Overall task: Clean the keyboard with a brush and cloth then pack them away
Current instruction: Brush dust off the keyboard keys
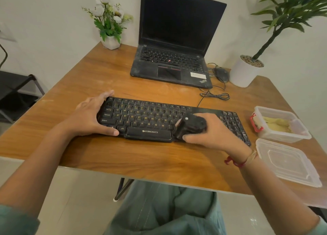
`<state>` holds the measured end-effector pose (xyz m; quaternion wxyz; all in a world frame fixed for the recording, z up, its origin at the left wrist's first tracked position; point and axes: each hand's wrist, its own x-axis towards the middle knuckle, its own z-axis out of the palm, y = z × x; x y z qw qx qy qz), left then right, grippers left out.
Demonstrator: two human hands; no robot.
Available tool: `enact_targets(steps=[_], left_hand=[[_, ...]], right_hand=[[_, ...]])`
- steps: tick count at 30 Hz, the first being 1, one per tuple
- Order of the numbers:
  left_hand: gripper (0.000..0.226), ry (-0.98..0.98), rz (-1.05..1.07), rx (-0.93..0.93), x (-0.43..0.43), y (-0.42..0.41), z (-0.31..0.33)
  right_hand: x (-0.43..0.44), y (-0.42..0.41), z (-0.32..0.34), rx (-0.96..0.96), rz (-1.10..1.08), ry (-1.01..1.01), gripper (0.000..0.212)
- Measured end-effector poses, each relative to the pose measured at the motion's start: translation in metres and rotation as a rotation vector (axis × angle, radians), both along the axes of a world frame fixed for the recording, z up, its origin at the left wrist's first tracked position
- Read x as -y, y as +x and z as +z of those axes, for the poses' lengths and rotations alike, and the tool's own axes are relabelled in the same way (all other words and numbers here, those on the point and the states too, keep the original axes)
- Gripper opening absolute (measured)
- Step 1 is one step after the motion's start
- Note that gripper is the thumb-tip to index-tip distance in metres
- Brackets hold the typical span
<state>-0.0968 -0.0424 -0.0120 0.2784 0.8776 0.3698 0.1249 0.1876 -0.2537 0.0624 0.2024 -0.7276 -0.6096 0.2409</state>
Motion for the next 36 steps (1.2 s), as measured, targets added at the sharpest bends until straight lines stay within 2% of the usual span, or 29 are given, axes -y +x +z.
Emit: enact_targets(steps=[3,5,8,11,16,22,26,30,33,36], left_hand=[[0.129,-0.001,0.001,-0.008,0.0,0.0,-0.001],[0.13,-0.002,-0.002,-0.005,0.0,0.0,-0.001],[0.132,0.004,0.001,-0.007,0.0,0.0,0.0],[0.136,0.015,0.004,-0.004,0.001,0.0,0.001],[0.136,0.012,0.002,-0.013,0.002,0.0,0.002],[0.132,0.01,0.001,-0.003,0.003,0.001,0.003],[0.127,-0.005,-0.005,0.001,0.004,0.002,0.005],[0.127,-0.004,-0.012,0.006,0.003,0.001,0.004],[0.128,0.005,-0.011,0.007,0.003,0.001,0.003],[0.125,0.009,-0.009,-0.002,0.002,0.002,0.003]], right_hand=[[0.002,0.034,0.008,-0.021,-0.06,-0.033,0.059],[0.005,0.043,0.012,-0.007,-0.043,-0.017,0.051],[0.006,0.011,0.005,-0.048,0.111,0.058,0.038],[0.008,-0.008,-0.004,0.037,0.172,0.146,0.034],[0.034,0.03,0.011,0.092,0.14,0.059,0.037],[0.018,0.008,0.002,0.196,0.202,0.158,0.037],[0.01,-0.005,-0.004,0.142,0.259,0.159,0.037],[0.032,0.036,0.007,-0.001,0.165,0.085,0.036],[0.048,0.067,0.014,-0.052,0.084,0.067,0.038],[0.035,0.057,0.008,-0.045,0.071,0.063,0.031]])
